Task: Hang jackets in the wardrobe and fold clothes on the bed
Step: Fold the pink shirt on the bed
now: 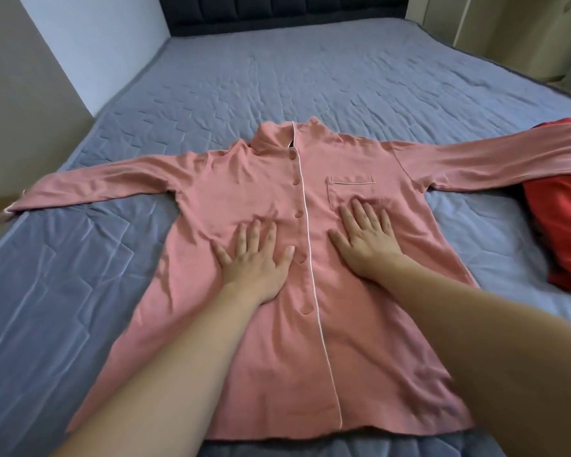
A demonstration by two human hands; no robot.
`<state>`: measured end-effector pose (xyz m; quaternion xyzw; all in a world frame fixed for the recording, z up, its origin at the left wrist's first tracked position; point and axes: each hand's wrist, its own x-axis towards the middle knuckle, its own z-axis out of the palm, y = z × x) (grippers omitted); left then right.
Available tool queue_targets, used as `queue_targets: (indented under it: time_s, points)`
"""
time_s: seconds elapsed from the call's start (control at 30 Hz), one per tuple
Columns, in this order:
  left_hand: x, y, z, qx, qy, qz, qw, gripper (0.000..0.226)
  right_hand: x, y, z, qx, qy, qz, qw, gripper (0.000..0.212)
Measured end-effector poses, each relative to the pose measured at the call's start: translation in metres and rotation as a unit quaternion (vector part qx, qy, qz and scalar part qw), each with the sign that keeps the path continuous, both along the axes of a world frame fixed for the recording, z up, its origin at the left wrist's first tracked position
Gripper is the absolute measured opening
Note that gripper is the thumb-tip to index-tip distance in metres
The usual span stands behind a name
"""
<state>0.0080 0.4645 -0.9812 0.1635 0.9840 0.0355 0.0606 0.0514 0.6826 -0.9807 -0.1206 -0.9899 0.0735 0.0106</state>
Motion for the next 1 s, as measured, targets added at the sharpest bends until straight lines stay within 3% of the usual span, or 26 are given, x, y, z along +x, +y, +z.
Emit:
queue_targets:
  time_s: [0.2, 0.4, 0.53, 0.6, 0.7, 0.83, 0.9, 0.93, 1.0]
  points:
    - [-0.09, 0.034, -0.006, 0.013, 0.039, 0.005, 0.999, 0.08, -0.086, 0.028, 0.002, 0.025, 0.025, -0.011, 0.999, 0.081]
    - [-0.207, 0.077, -0.007, 0.035, 0.052, -0.01, 0.998, 0.088, -0.201, 0.062, -0.004, -0.014, 0.034, -0.037, 0.999, 0.087]
    - [-0.284, 0.105, -0.01, 0.066, 0.096, 0.01, 0.993, 0.079, -0.273, 0.086, -0.014, -0.019, 0.086, -0.053, 0.995, 0.087]
    - [-0.315, 0.116, -0.01, 0.052, 0.151, 0.0, 0.987, 0.068, -0.302, 0.095, -0.013, -0.013, 0.145, -0.065, 0.987, 0.076]
    - [-0.352, 0.128, -0.005, 0.12, 0.198, 0.05, 0.972, 0.047, -0.332, 0.102, -0.011, -0.009, 0.233, -0.057, 0.971, 0.042]
    - [-0.375, 0.13, -0.003, 0.242, 0.152, 0.081, 0.955, 0.04, -0.338, 0.113, -0.012, -0.153, 0.336, -0.024, 0.929, 0.022]
    - [-0.376, 0.127, 0.004, 0.402, 0.092, 0.091, 0.907, 0.022, -0.336, 0.116, -0.007, -0.286, 0.34, -0.025, 0.895, 0.012]
    - [-0.375, 0.125, 0.009, 0.493, 0.062, 0.091, 0.863, 0.015, -0.334, 0.113, -0.003, -0.35, 0.342, -0.022, 0.872, 0.013]
    - [-0.369, 0.121, 0.021, 0.623, 0.027, 0.077, 0.778, 0.022, -0.327, 0.104, 0.006, -0.458, 0.362, -0.011, 0.812, 0.031]
